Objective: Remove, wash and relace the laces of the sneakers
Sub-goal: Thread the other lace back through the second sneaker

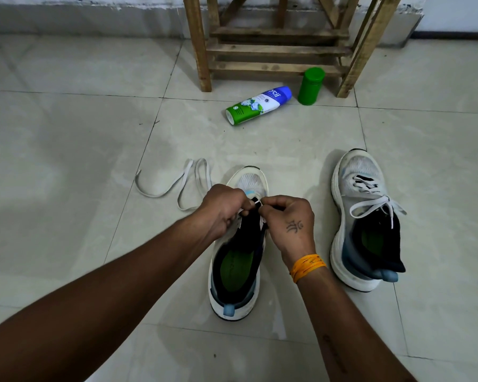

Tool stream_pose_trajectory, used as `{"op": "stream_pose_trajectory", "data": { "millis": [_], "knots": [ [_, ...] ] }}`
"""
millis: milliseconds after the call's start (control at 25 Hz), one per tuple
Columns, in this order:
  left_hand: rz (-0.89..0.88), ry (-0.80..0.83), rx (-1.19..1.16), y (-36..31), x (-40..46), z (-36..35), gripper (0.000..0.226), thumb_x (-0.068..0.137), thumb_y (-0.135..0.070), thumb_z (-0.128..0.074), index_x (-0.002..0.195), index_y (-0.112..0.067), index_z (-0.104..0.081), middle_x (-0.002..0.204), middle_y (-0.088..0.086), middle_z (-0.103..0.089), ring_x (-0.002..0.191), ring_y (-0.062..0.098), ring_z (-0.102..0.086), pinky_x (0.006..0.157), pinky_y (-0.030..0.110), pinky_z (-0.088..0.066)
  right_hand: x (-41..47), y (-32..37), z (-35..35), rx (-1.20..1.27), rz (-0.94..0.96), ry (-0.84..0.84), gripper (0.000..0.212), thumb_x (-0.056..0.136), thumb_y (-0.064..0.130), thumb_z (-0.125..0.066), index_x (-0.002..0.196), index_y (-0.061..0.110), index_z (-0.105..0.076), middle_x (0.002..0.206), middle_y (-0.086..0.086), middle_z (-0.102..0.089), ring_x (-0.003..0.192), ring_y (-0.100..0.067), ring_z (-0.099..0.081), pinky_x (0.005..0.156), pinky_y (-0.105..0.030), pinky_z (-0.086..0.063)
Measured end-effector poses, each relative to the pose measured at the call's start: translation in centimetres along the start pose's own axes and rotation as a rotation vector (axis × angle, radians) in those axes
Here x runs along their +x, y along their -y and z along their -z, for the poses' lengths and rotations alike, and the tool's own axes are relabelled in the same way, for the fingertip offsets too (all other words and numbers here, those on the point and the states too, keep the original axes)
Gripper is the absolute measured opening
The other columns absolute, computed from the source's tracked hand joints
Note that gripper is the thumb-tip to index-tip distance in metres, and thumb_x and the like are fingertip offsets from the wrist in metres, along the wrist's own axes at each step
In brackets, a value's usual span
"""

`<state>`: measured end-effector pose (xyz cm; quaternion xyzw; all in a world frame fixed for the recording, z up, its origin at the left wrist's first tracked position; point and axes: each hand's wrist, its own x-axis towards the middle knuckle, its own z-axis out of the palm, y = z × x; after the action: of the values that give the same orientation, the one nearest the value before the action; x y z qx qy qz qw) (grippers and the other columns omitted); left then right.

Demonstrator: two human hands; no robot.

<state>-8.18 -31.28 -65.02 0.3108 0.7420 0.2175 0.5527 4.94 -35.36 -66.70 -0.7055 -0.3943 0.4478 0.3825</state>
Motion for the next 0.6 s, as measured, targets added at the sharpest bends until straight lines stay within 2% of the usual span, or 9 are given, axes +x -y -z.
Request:
{"op": "stream_pose_trajectory", "data": {
  "millis": [120, 200, 280, 400, 480, 600],
  "knots": [
    [-0.049, -0.056, 0.042, 0.2, 0.0, -0.5, 0.013, 0.076, -0.005, -0.078, 0.086, 0.002, -0.075, 0.059, 0.006, -0.065, 0.031, 0.008, -0.044, 0.044, 0.019, -0.031, 0.1, -0.4, 0.0, 0.084, -0.042, 0.031, 0.020, 0.072, 0.012, -0.076, 0.072, 0.032, -0.079, 0.077, 0.008, -0.078, 0.080, -0.015, -0.075, 0.083, -0.046, -0.063],
    [-0.101, -0.088, 0.037, 0.5, -0.1, -0.9, 0.008, 0.071, -0.004, -0.079, 0.078, 0.000, -0.075, 0.058, 0.006, -0.066, 0.044, 0.014, -0.056, 0.051, 0.022, -0.041, 0.1, -0.7, 0.0, 0.133, -0.056, 0.052, 0.016, 0.066, 0.016, -0.076, 0.077, 0.026, -0.082, 0.079, 0.005, -0.078, 0.083, -0.016, -0.076, 0.084, -0.048, -0.062],
    [-0.143, -0.068, -0.051, 1.1, -0.1, -1.0, 0.003, 0.074, -0.001, -0.078, 0.075, -0.001, -0.075, 0.058, 0.006, -0.064, 0.048, 0.016, -0.055, 0.048, 0.020, -0.041, 0.1, -0.9, 0.0, 0.200, -0.078, 0.065, 0.021, 0.062, 0.017, -0.076, 0.083, 0.019, -0.083, 0.081, 0.000, -0.079, 0.083, -0.019, -0.075, 0.086, -0.049, -0.062],
    [-0.117, 0.014, -0.167, 1.7, -0.3, -0.5, 0.006, 0.085, -0.001, -0.074, 0.091, 0.000, -0.074, 0.061, 0.006, -0.061, 0.040, 0.009, -0.044, 0.038, 0.016, -0.031, 0.2, -1.1, 0.1, 0.306, -0.095, 0.090, 0.021, 0.071, 0.005, -0.081, 0.090, 0.013, -0.080, 0.085, -0.006, -0.078, 0.079, -0.016, -0.072, 0.085, -0.041, -0.061],
    [-0.093, 0.062, -0.206, 1.9, -0.1, -0.1, 0.013, 0.089, 0.000, -0.071, 0.101, 0.004, -0.073, 0.063, 0.006, -0.060, 0.040, 0.007, -0.043, 0.037, 0.017, -0.031, 0.1, -1.1, 0.1, 0.326, -0.084, 0.106, 0.019, 0.075, 0.001, -0.081, 0.091, 0.013, -0.079, 0.088, -0.007, -0.078, 0.080, -0.014, -0.071, 0.083, -0.037, -0.059],
    [-0.081, 0.089, -0.191, 1.8, 0.2, 0.1, 0.015, 0.091, 0.000, -0.070, 0.105, 0.006, -0.072, 0.066, 0.008, -0.061, 0.041, 0.007, -0.044, 0.038, 0.017, -0.032, 0.0, -1.3, 0.0, 0.364, -0.071, 0.127, 0.019, 0.077, 0.002, -0.081, 0.090, 0.014, -0.079, 0.093, -0.011, -0.078, 0.082, -0.014, -0.071, 0.081, -0.032, -0.058]
  ]
}}
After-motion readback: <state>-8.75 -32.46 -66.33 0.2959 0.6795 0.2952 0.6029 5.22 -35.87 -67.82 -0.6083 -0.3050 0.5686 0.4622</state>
